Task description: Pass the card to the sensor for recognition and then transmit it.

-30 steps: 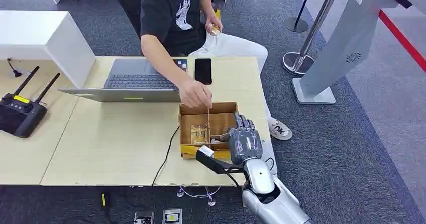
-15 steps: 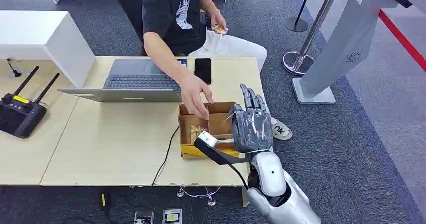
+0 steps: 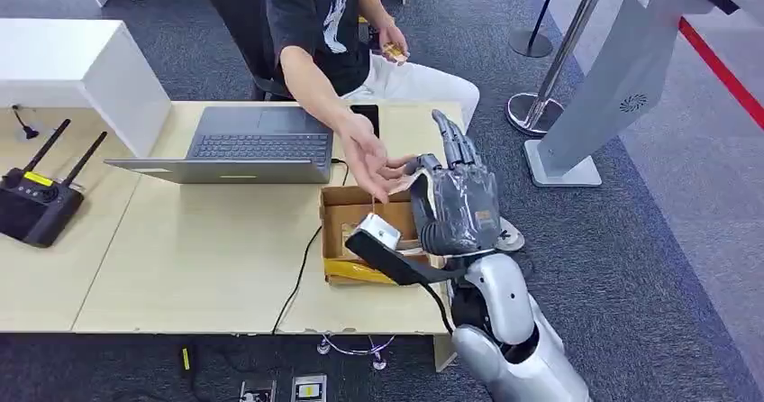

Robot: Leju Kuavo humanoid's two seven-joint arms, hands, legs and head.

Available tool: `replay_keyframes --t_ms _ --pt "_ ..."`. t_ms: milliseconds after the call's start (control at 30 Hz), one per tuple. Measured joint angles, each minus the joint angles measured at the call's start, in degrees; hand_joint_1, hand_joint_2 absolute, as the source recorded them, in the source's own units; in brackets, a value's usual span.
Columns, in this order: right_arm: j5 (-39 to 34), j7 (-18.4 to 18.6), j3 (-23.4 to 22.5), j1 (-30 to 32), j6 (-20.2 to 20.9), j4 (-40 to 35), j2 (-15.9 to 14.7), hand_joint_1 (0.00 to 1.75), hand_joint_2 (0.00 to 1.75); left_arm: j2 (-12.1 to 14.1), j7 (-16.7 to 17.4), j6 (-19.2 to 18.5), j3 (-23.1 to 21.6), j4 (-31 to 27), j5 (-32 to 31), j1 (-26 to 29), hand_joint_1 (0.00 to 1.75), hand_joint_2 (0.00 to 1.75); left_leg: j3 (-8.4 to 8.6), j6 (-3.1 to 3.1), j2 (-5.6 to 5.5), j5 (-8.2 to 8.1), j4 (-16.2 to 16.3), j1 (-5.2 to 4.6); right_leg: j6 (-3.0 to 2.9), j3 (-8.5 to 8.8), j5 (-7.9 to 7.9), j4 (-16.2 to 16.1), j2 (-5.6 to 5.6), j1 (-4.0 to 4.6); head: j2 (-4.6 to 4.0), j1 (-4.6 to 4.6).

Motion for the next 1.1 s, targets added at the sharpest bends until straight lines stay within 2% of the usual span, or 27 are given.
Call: replay_keyframes --t_ms 100,133,167,200,700,767,867,1100 --pt "-1.2 0.1 0.0 -1.8 0.3 2.1 0.6 1.75 1.75 0.0 0.6 0.2 0.0 0.0 -0.2 -0.5 0.00 1.75 -0.02 0.00 -0.01 0.00 0.0 0.00 0.00 0.00 0.00 0.0 -0.01 0.00 0.00 0.02" --pt "-1.6 0.3 0.0 -2.4 0.3 2.9 0.9 1.68 1.75 0.0 0.8 0.2 0.0 0.0 -0.3 -0.7 0.00 1.75 -0.02 0.00 -0.01 0.00 0.0 0.00 0.00 0.00 0.00 0.0 -0.01 0.00 0.00 0.00" --pt "-2.2 0.5 0.0 -3.0 0.2 4.0 1.2 1.22 1.75 0.0 1.0 0.2 0.0 0.0 -0.4 -0.8 0.00 1.75 -0.01 0.00 -0.01 0.00 0.0 0.00 0.00 0.00 0.00 0.0 -0.01 0.00 0.00 0.00" --pt "-2.6 0.5 0.0 -3.4 0.2 4.9 1.4 0.00 1.75 -0.1 1.1 0.2 -0.1 0.0 -0.4 -0.9 0.00 1.75 -0.02 0.00 -0.01 0.00 0.0 0.00 0.00 0.00 0.00 0.0 -0.01 0.00 0.00 0.02" --pt "-7.9 0.8 0.0 -3.8 -1.0 11.1 2.4 0.00 1.75 -0.1 1.6 0.1 -0.3 0.0 -1.1 -1.3 0.00 1.75 -0.03 0.00 -0.02 0.00 0.0 0.00 0.00 -0.02 0.00 0.0 -0.01 0.00 0.00 0.02" --pt "-9.6 -1.0 -0.1 -3.3 -4.8 11.5 2.3 0.00 1.75 -0.1 1.6 0.1 -0.3 0.0 -1.1 -1.3 0.00 1.75 -0.02 0.00 -0.02 0.00 0.0 0.00 0.00 -0.03 0.00 0.0 0.00 0.00 0.00 0.00" --pt "-12.8 -4.2 -1.8 -1.3 -12.6 11.7 1.9 0.00 1.75 -0.1 1.6 0.2 -0.2 0.0 -1.2 -1.2 0.00 1.75 -0.03 0.00 -0.03 0.00 0.0 0.00 0.00 -0.04 -0.01 0.0 0.00 0.00 0.00 0.02" --pt "-17.6 -8.2 -7.9 4.9 -21.9 9.8 -0.5 0.00 1.75 -0.1 0.4 -0.2 -0.2 0.0 -1.6 -0.8 0.00 1.75 -0.03 0.00 -0.01 -0.02 0.0 -0.02 0.00 -0.05 -0.01 0.0 -0.01 -0.03 0.00 0.02"
